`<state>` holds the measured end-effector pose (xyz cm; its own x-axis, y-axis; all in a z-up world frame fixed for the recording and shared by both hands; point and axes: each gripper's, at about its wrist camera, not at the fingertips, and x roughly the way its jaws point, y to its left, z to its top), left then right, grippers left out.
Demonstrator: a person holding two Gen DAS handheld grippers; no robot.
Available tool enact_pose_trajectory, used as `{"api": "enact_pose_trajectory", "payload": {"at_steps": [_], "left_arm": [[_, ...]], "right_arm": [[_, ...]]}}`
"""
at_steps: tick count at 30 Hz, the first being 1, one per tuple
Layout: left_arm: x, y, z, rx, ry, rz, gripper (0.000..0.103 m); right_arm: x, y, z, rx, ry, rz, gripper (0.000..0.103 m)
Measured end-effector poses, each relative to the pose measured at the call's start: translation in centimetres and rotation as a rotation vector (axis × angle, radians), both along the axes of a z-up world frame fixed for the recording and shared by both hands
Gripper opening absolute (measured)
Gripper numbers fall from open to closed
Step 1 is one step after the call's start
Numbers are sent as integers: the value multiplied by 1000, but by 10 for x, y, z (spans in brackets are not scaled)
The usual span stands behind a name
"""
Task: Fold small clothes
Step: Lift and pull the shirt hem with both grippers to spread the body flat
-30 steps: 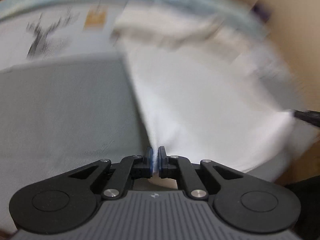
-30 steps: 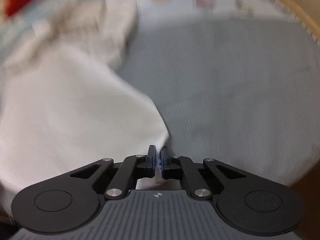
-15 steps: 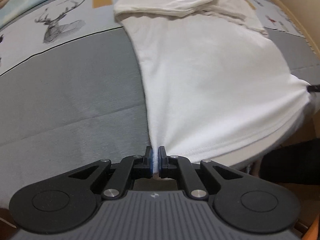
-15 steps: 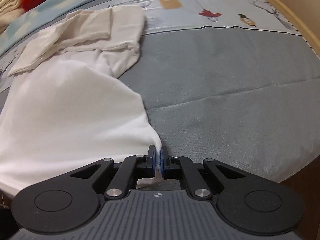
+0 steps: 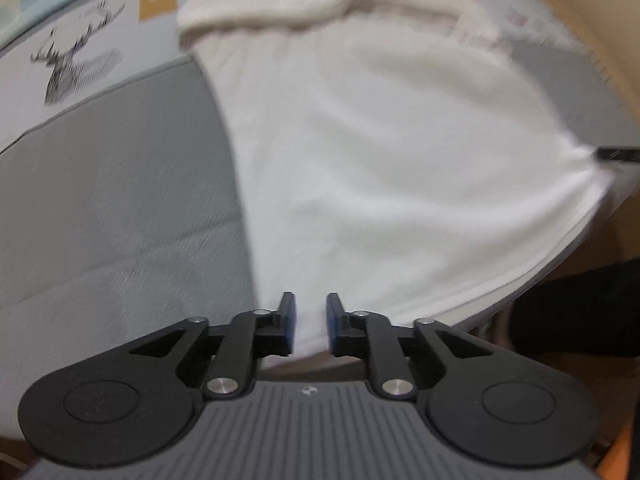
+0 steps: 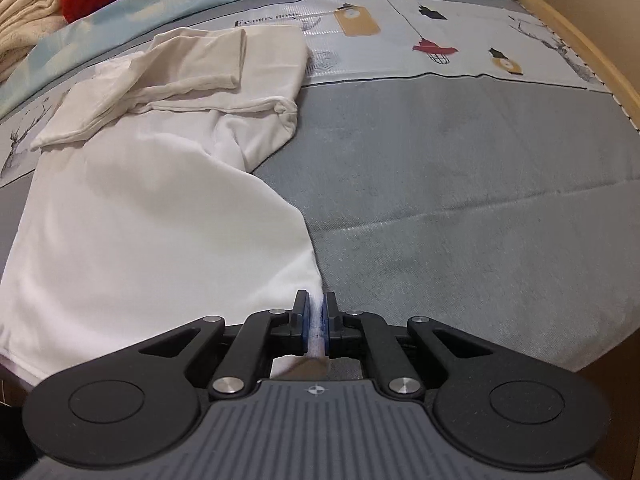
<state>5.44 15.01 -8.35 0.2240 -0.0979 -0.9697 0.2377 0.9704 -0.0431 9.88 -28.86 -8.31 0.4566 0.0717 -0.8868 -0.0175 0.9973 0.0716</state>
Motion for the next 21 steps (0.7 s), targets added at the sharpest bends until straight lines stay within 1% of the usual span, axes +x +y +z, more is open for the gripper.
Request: {"api": "enact_pose_trajectory", "payload": {"at_steps": [1, 2, 4, 6, 9, 10, 11, 12, 13, 14, 15, 17, 18, 19, 20, 21], "left_arm": [[1, 0, -4, 28, 16, -1, 32], [1, 2, -7, 41, 22, -6, 34], [-1, 4, -12, 46, 46, -18, 40], [-2, 5, -18, 56, 73, -28, 40], [-5, 8, -20, 79, 83, -42, 40], [-5, 8, -21, 79, 84, -44, 37], [-6, 9, -20, 74, 85, -43, 31], [-6, 10, -20, 64, 87, -46, 14], [-7, 10, -19, 57, 87, -53, 8], [-10, 7, -16, 55, 80, -63, 7], [-12, 6, -13, 43, 72, -78, 6], [-14, 6, -3, -27, 45, -96, 6], [-15, 7, 3, -53, 33, -95, 6], [-16, 8, 5, -51, 36, -94, 5], [-17, 9, 2, -13, 52, -98, 5], [-18, 9, -3, 32, 76, -101, 6]], "right_arm": [[-1, 3, -1, -15, 14, 6, 7], [0, 3, -6, -29, 35, 8, 8], [1, 3, -13, -39, 69, 5, 13], [3, 4, -23, -44, 95, -3, 19], [1, 2, -34, -59, 140, -11, 21], [0, 3, -41, -73, 176, -1, 21], [0, 3, -41, -73, 176, -1, 21], [-1, 5, -43, -86, 186, 9, 21], [-2, 7, -45, -94, 191, 19, 21], [-3, 10, -45, -93, 193, 35, 15], [-4, 12, -45, -87, 187, 48, 5], [-4, 13, -37, -77, 139, 51, 5], [-3, 2, -22, -60, 58, -22, 4], [-3, 2, -22, -60, 58, -22, 4], [-3, -6, -17, -42, 33, -74, 4], [-2, -13, -16, -46, 33, -110, 4]]}}
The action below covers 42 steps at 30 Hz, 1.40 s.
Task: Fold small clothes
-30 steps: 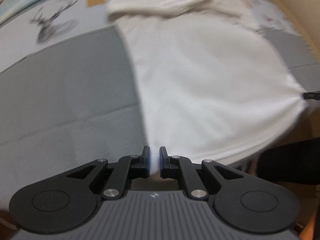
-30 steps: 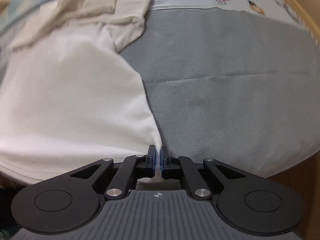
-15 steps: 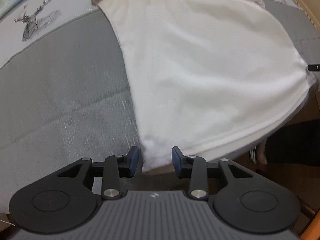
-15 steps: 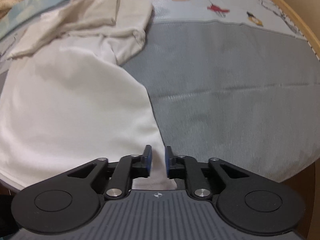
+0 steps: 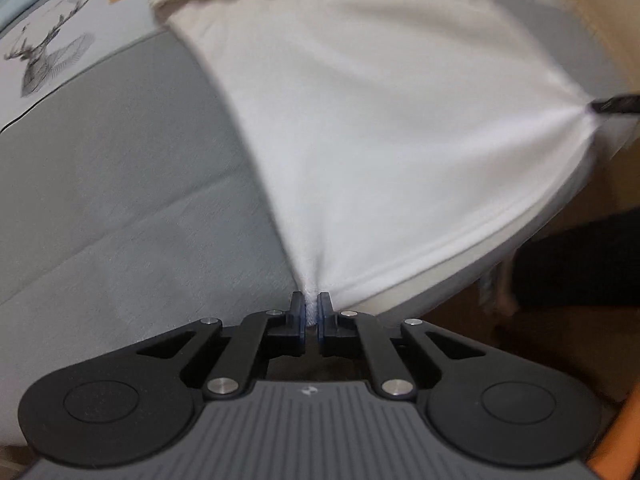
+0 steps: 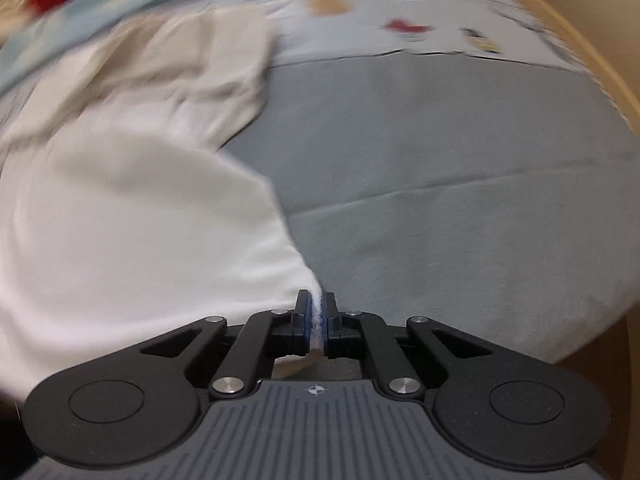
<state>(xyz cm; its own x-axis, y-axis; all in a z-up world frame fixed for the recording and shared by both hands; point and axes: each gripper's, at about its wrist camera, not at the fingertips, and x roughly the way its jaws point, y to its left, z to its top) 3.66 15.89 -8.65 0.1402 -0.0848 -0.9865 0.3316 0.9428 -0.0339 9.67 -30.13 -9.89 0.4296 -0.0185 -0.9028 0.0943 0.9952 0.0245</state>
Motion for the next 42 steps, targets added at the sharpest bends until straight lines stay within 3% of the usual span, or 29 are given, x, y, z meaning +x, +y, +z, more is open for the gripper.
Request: {"api": "enact_pose_trajectory", "payload": {"at_steps": [2, 4, 7, 10, 12, 13, 15, 18, 21, 25, 26, 27, 28, 29, 33, 35, 38, 42], "left_arm": [[0, 0, -4, 44, 29, 0, 6], [3, 4, 2, 31, 27, 26, 10], [6, 3, 20, -21, -53, 35, 18], [6, 1, 27, -88, -88, 33, 18], [4, -8, 22, -92, -80, 24, 18], [4, -9, 17, -73, -67, 18, 18], [8, -10, -5, -32, -25, 21, 18], [13, -16, -9, -13, -46, 21, 18], [22, -20, 15, -45, -172, 49, 18], [33, -28, 52, -91, -386, 145, 22], [34, -32, 61, -82, -450, 169, 23], [35, -40, 70, -65, -519, 181, 27], [36, -46, 78, -58, -574, 187, 32], [39, -50, 85, -72, -605, 197, 35], [67, -77, 116, -67, -699, 162, 37], [93, -92, 123, -65, -703, 141, 37], [133, -120, 116, -69, -723, 103, 37], [169, -148, 74, -131, -703, 79, 29]], "right_arm": [[1, -4, -11, -10, 73, -13, 5], [1, 4, -21, -17, 137, 40, 5], [-2, 14, -9, -102, 59, 73, 13], [-2, 9, 11, 23, -50, 59, 15], [-2, 13, 12, 76, -63, 78, 15], [-2, 18, 7, 78, -45, 97, 15], [-1, 35, -18, 3, 113, 170, 22], [1, 44, -28, -49, 158, 173, 23], [4, 41, -8, -7, 51, 138, 23], [3, 35, 33, 97, -171, 71, 21], [7, 35, 42, 129, -210, 61, 4], [11, 36, 52, 162, -243, 49, 0], [23, 40, 77, 241, -335, 51, 0], [23, 40, 77, 241, -335, 51, 0], [64, 52, 117, 330, -454, 5, 1], [88, 54, 121, 379, -469, -51, 5], [119, 52, 107, 418, -449, -130, 15], [130, 45, 63, 404, -389, -224, 11]]}}
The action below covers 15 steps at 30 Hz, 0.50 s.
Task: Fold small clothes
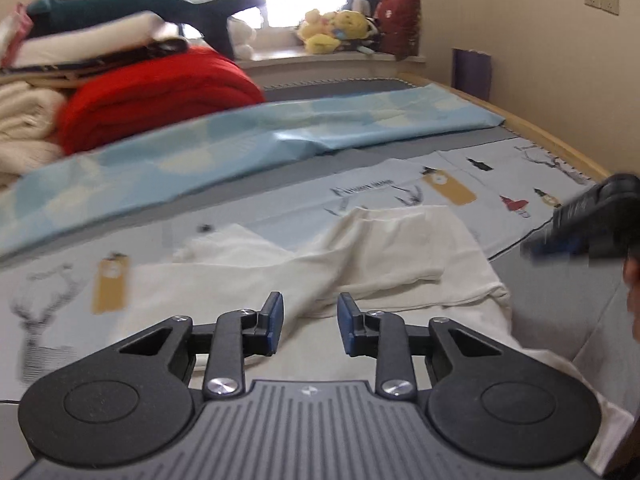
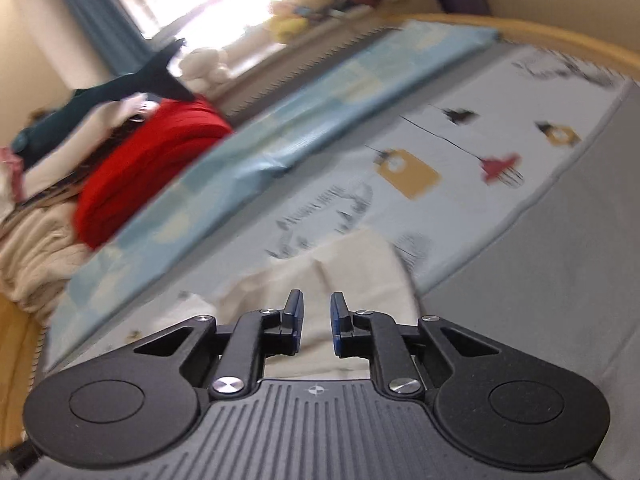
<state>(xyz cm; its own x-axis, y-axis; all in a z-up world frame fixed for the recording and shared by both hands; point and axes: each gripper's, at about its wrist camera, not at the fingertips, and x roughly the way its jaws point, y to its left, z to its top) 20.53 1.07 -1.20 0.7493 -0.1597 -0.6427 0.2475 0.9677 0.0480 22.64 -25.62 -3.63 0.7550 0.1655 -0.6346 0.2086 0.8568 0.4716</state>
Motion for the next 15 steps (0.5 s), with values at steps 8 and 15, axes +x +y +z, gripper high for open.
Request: {"api": "enact_pose_trajectory", "payload": {"at_steps": [8, 15], "left_arm": [[62, -65, -67, 82, 41, -98, 22], [91, -87, -108, 203, 61, -104, 56]], "right_arm": [[33, -10, -30, 68, 175, -80, 4], [51, -5, -48, 160, 272, -45, 4]]}}
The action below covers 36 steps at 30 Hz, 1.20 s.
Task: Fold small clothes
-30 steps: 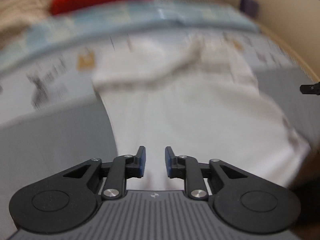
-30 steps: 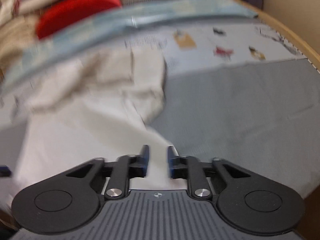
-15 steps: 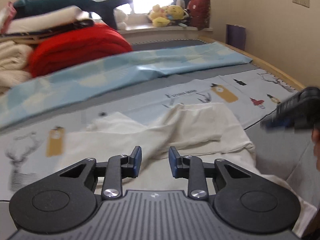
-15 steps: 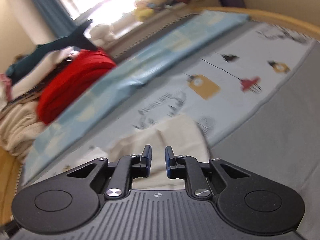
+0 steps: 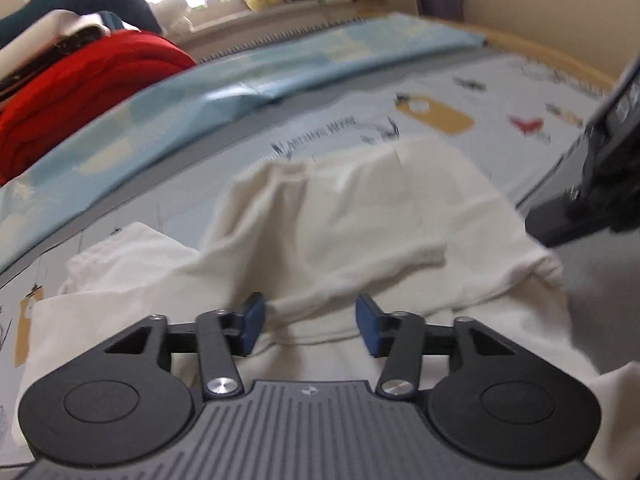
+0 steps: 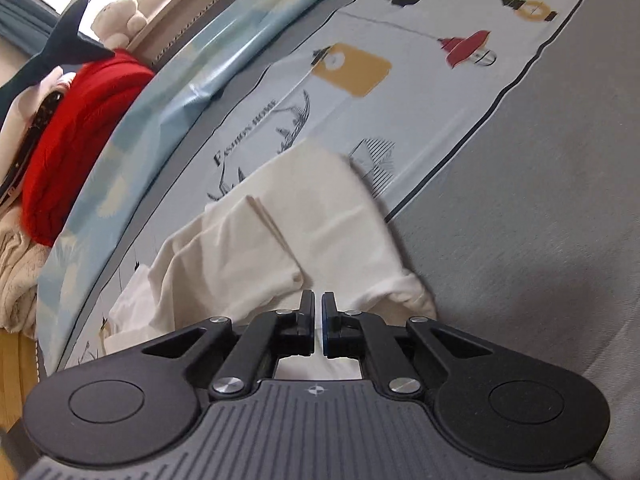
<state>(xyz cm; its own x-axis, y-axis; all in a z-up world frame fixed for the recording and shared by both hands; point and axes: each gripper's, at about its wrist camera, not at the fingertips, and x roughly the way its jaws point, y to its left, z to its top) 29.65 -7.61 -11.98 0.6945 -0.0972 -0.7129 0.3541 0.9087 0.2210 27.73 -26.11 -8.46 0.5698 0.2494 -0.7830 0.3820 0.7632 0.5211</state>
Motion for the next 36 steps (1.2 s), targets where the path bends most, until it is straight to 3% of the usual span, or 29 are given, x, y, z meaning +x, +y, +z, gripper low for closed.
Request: {"api": "enact_pose_trajectory", "payload": {"at_steps": [3, 5, 6, 7, 13, 15, 18, 20, 22, 26, 30, 32, 33, 34, 36], "left_arm": [[3, -6, -9, 48, -32, -19, 56], [7, -8, -12, 71, -45, -21, 36], [9, -7, -12, 65, -51, -18, 12], [11, -4, -10, 46, -46, -23, 0], [6, 24, 33, -31, -120, -16, 0], [1, 38, 45, -95, -137, -44, 0], [7, 41, 43, -149, -61, -67, 3], [10, 34, 32, -127, -24, -81, 18], [9, 21, 19, -69, -11, -102, 45], [9, 7, 0, 7, 1, -130, 58], [17, 4, -11, 40, -16, -91, 56], [22, 4, -13, 34, -14, -71, 35], [24, 4, -13, 39, -13, -68, 15], [24, 5, -11, 41, -13, -70, 3], [23, 10, -2, 20, -23, -75, 3]], "right_arm": [[2, 4, -2, -8, 4, 7, 4], [3, 5, -3, -21, 5, 7, 4], [4, 5, -4, -28, 8, 5, 4], [4, 6, -5, -34, 11, 2, 4], [8, 15, -9, -65, 24, -5, 4], [11, 25, -7, -81, 11, 3, 4], [12, 32, -7, -107, 6, 1, 4], [12, 39, -10, -116, 13, -1, 4], [9, 42, -15, -118, 27, -11, 5], [6, 39, -27, -83, 76, -48, 5], [6, 31, -30, -77, 87, -71, 5], [6, 27, -30, -88, 84, -74, 5], [6, 26, -30, -84, 86, -77, 5], [6, 24, -31, -81, 89, -76, 5], [8, 23, -33, -79, 98, -74, 5]]}}
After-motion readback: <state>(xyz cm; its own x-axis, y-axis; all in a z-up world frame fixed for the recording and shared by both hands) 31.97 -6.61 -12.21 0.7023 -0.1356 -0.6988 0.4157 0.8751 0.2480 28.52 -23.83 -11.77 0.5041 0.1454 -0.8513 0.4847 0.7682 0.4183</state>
